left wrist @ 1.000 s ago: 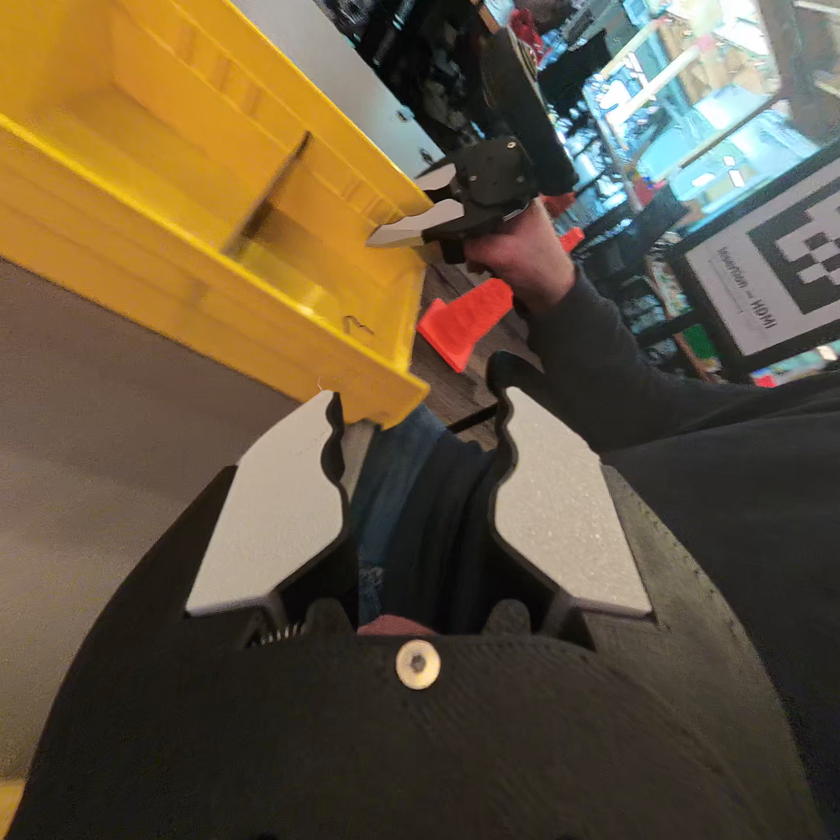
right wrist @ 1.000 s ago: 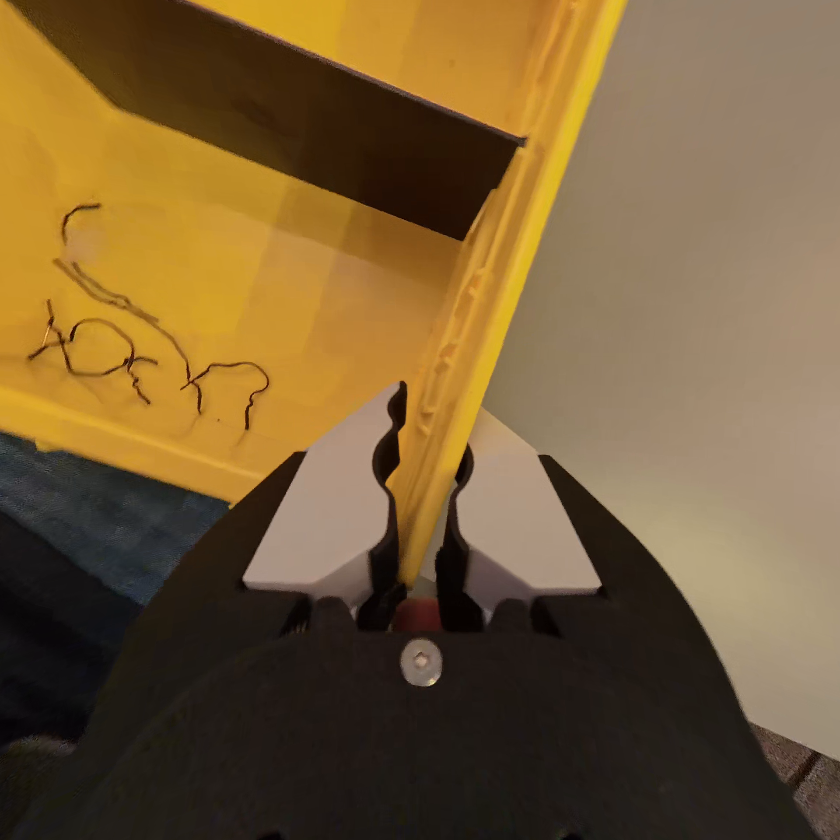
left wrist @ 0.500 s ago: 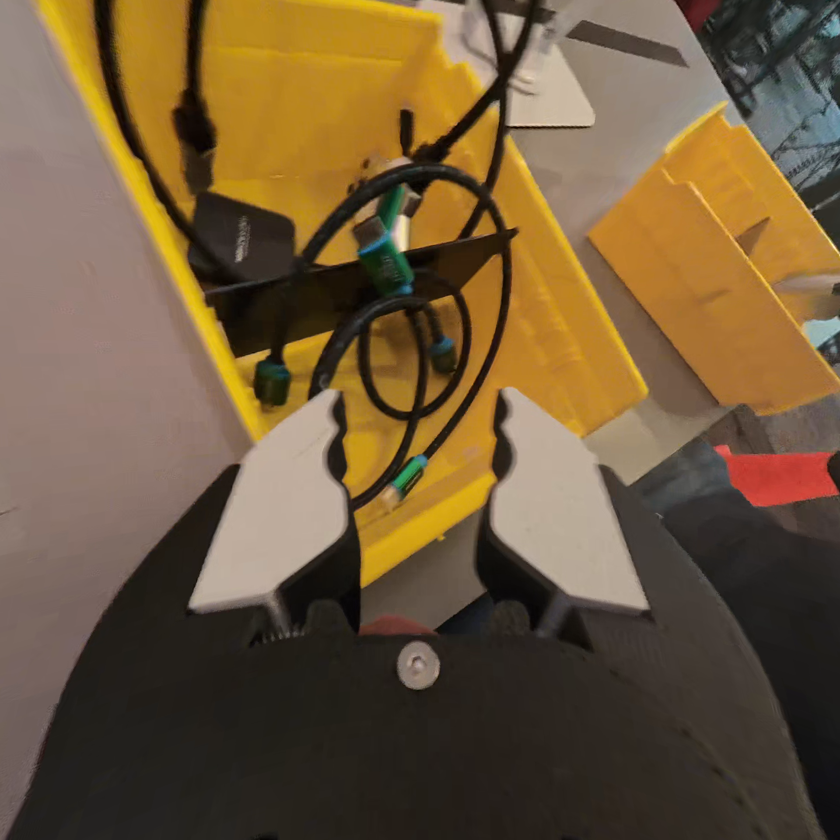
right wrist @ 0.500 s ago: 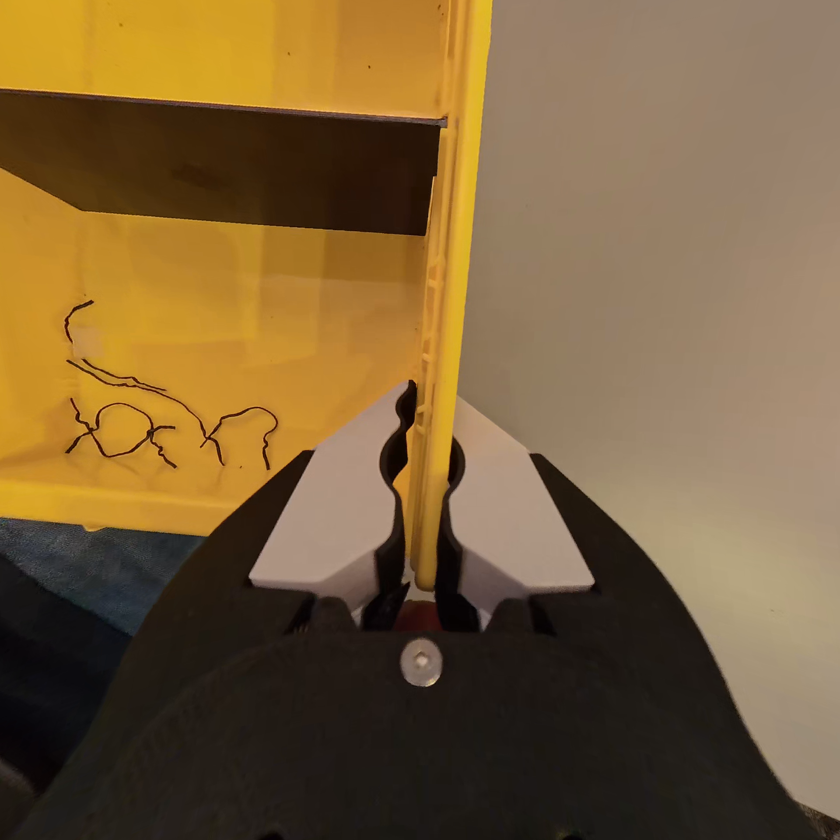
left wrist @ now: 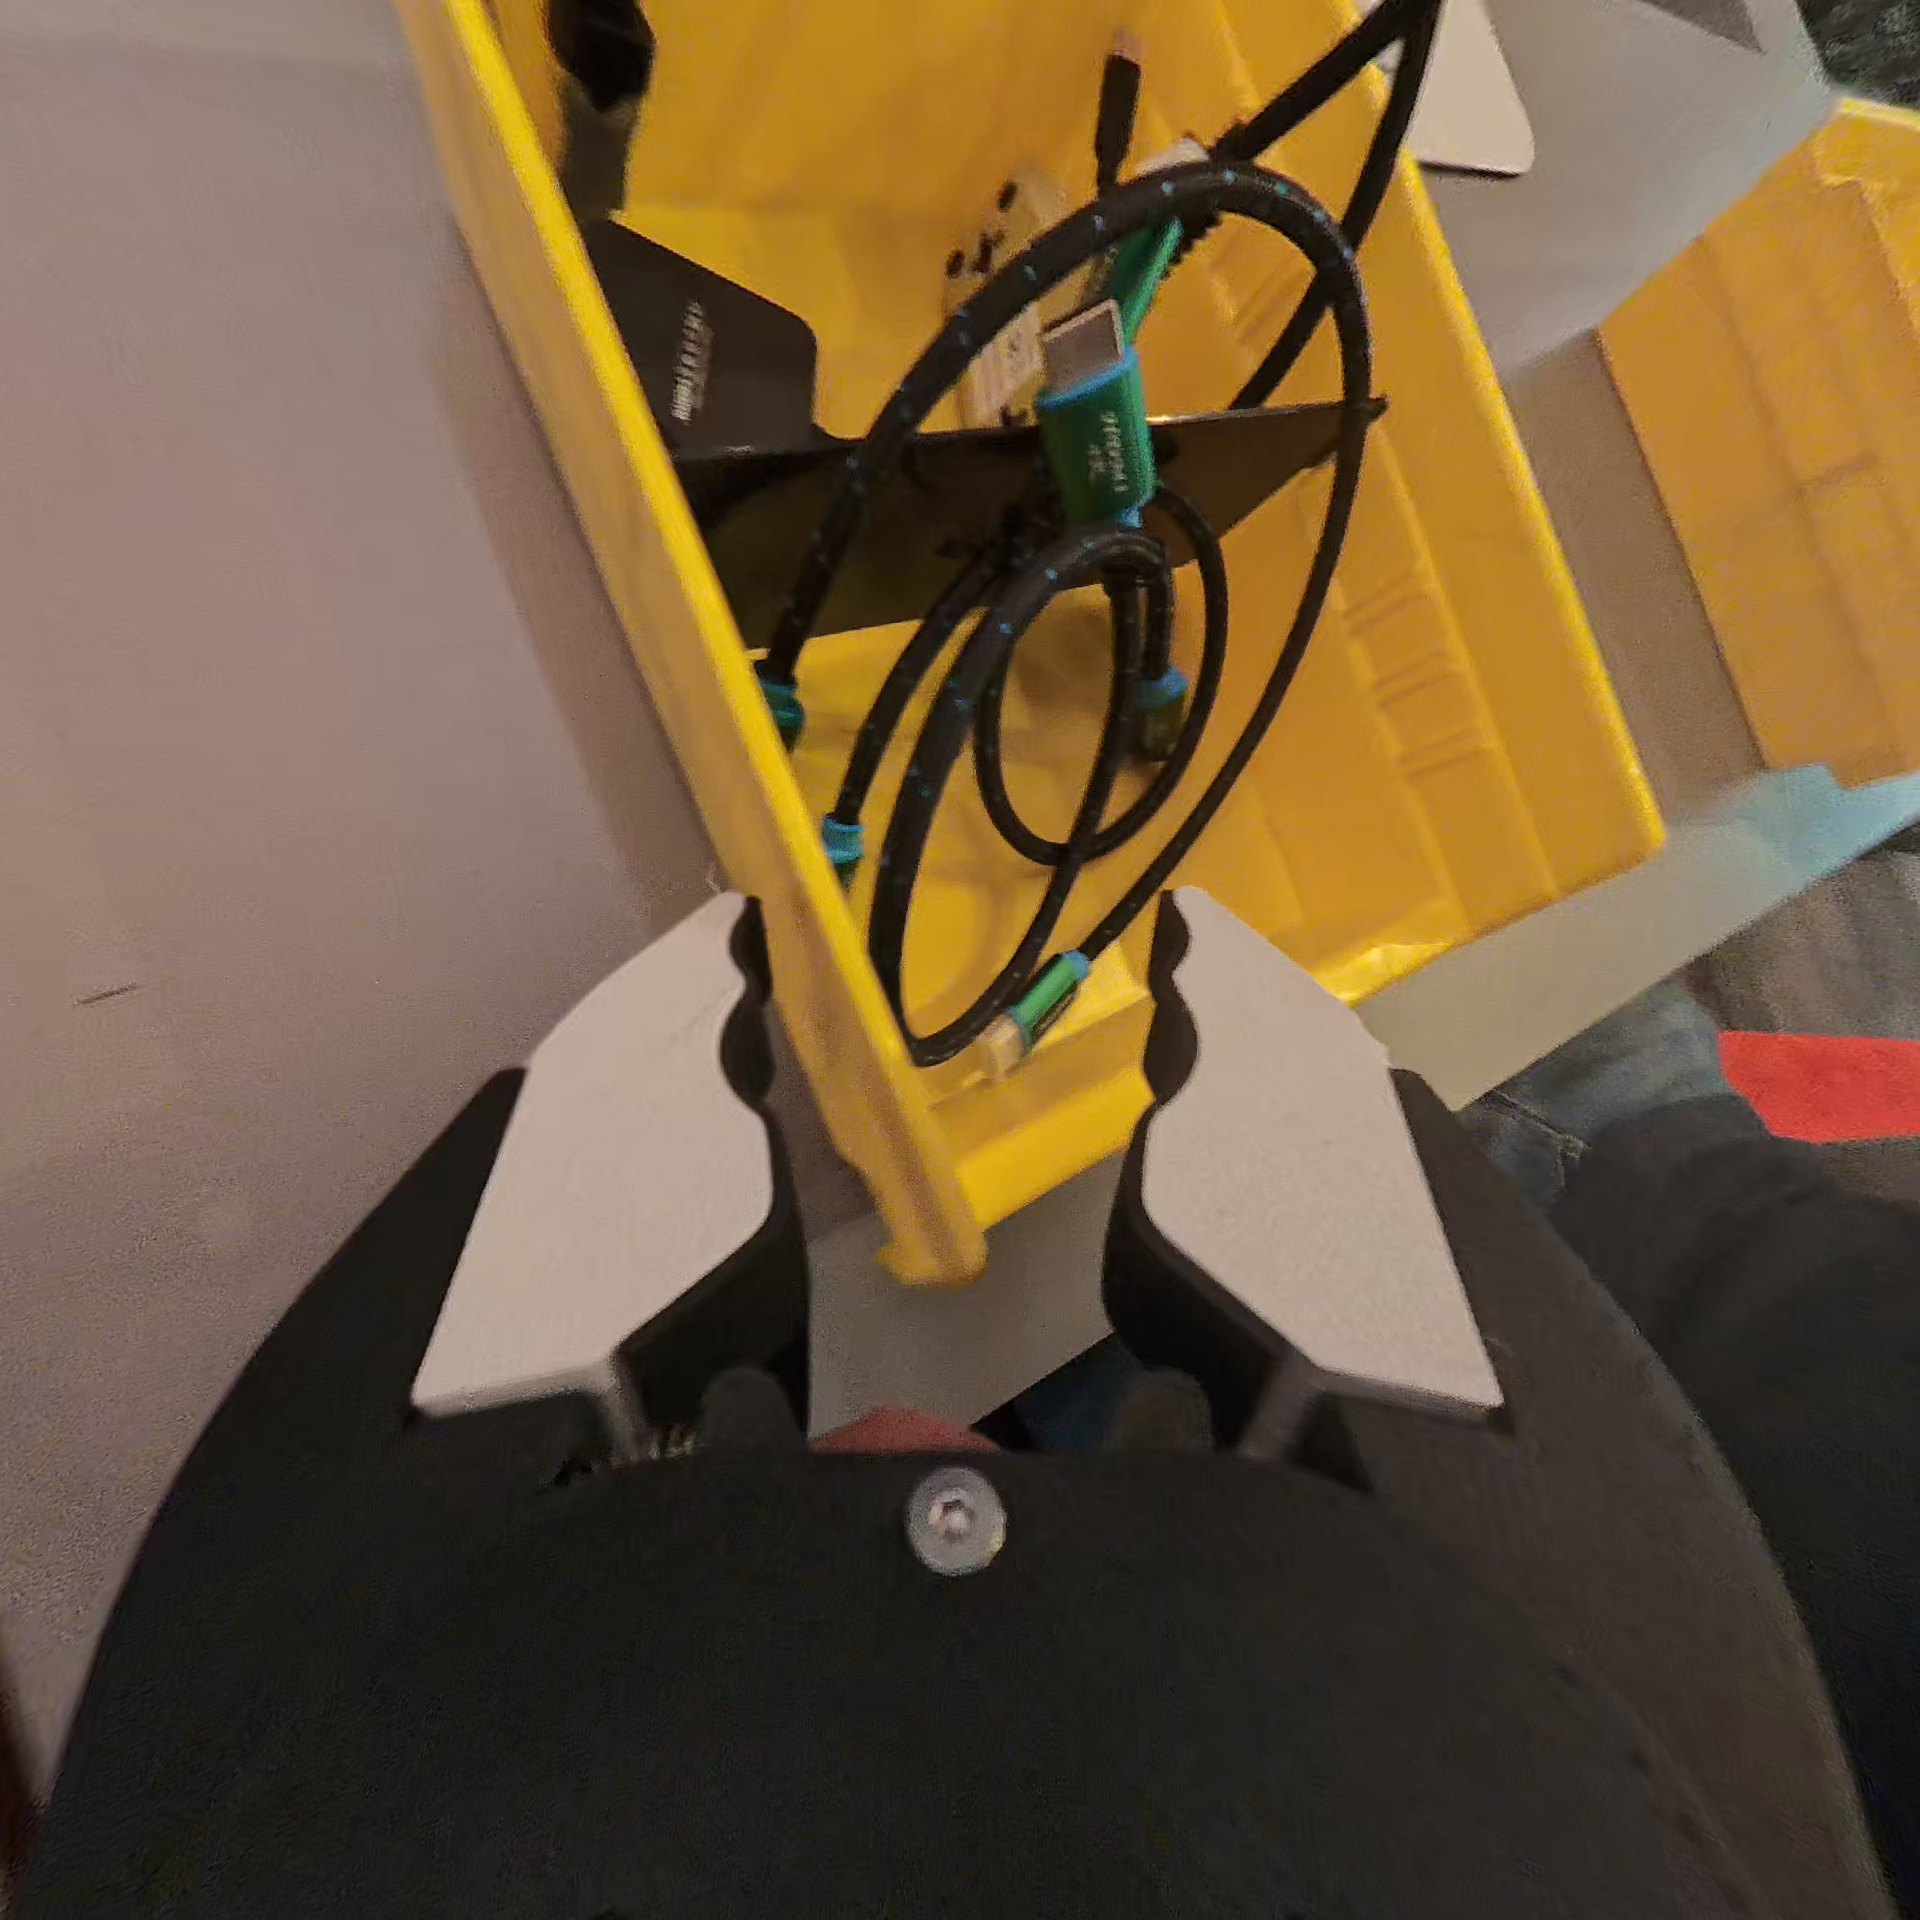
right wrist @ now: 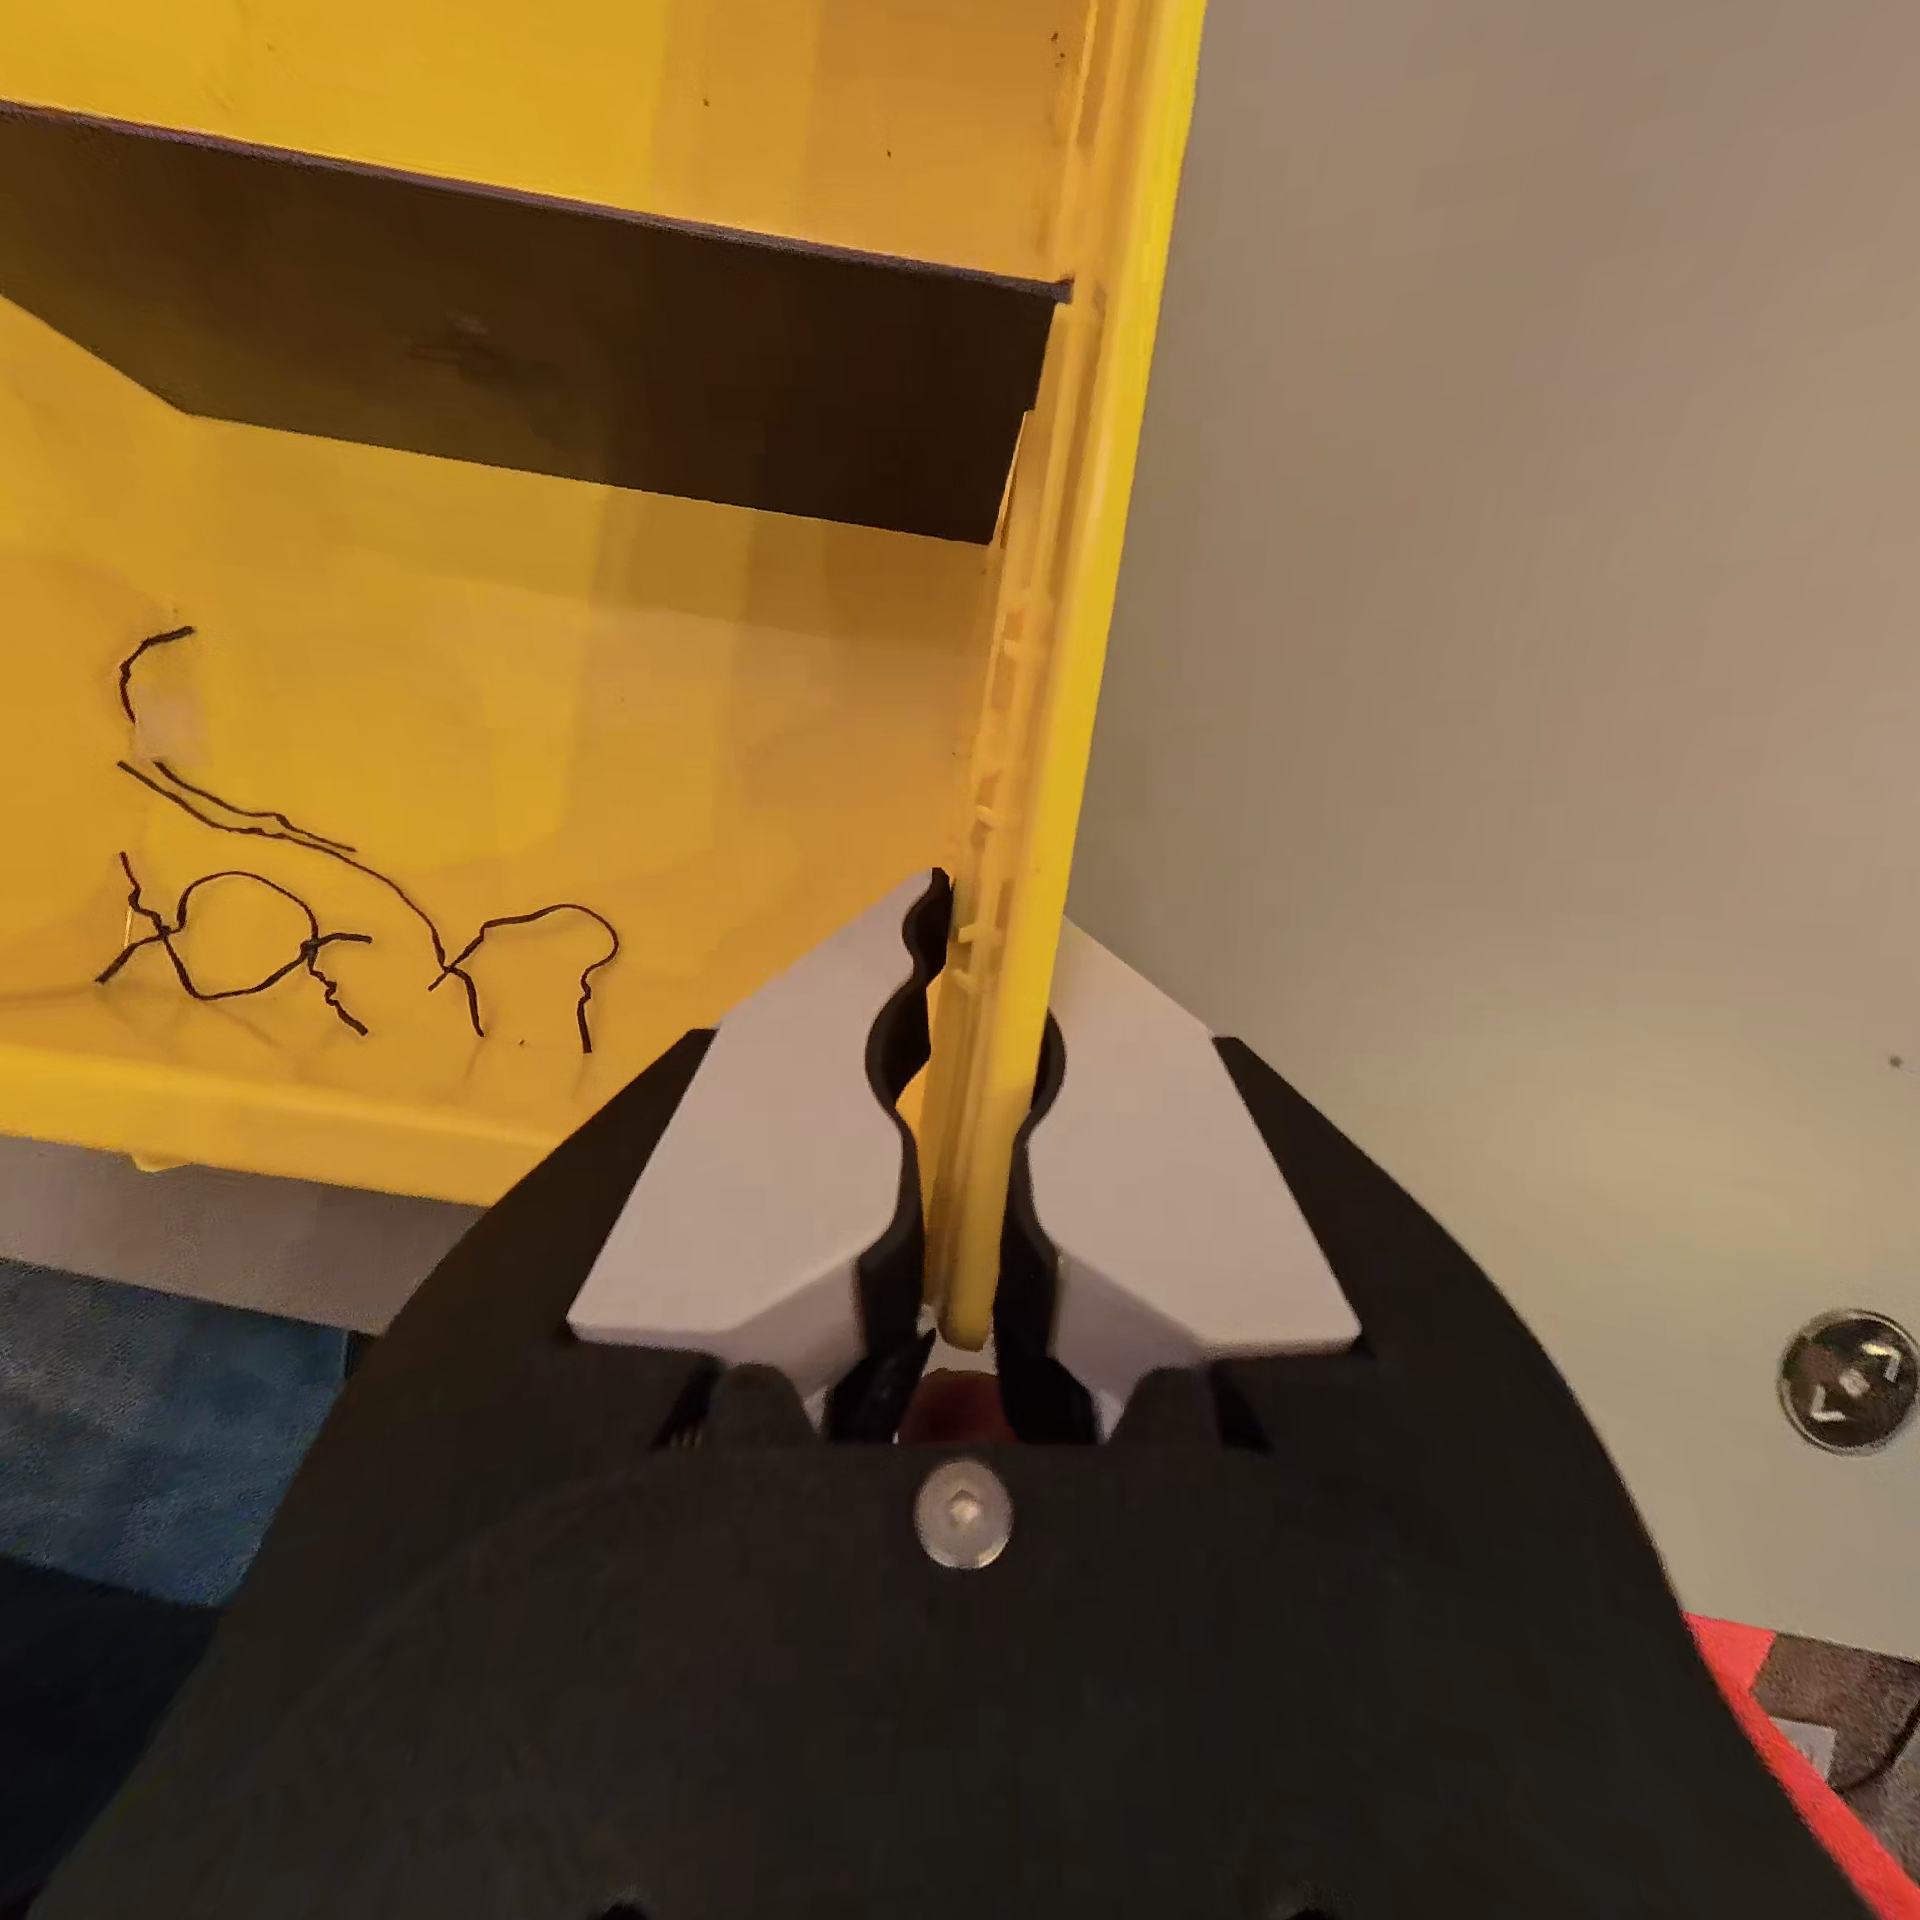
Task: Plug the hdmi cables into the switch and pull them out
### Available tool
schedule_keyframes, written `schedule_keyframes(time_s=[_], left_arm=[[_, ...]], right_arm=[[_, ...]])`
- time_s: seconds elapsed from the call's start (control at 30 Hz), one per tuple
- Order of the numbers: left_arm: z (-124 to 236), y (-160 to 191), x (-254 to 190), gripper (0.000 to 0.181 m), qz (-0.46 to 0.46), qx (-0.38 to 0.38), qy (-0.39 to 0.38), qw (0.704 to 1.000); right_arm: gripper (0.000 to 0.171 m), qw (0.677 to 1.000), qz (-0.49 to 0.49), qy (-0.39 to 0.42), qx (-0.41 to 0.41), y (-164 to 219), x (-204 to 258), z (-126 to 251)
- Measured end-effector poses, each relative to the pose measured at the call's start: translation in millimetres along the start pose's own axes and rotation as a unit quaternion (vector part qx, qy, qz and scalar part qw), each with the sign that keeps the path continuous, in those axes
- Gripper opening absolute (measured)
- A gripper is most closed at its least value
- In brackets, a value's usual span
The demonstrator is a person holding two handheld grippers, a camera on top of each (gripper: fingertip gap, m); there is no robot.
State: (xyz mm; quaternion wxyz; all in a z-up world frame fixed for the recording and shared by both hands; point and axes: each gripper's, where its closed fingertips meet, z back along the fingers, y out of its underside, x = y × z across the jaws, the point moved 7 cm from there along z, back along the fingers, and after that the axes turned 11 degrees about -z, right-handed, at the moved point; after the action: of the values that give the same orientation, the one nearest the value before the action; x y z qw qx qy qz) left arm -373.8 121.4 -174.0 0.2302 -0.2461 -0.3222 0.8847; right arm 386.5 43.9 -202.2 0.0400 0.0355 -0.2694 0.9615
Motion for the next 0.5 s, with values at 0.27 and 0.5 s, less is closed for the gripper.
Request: schedule_keyframes(time_s=[0.27,0.5], left_arm=[[-14.7,4.7,19.5,0.036,0.042,0.006,-0.019,0.999],[-8.0,5.2,35.9,0.014,0.025,0.022,-0.101,0.994]], right_arm=[[0.004,0.999,-0.019,0.028,-0.010,-3.1,-39.1,1.9],[0.004,0.999,-0.026,0.022,-0.007,-7.3,-58.9,1.5]])
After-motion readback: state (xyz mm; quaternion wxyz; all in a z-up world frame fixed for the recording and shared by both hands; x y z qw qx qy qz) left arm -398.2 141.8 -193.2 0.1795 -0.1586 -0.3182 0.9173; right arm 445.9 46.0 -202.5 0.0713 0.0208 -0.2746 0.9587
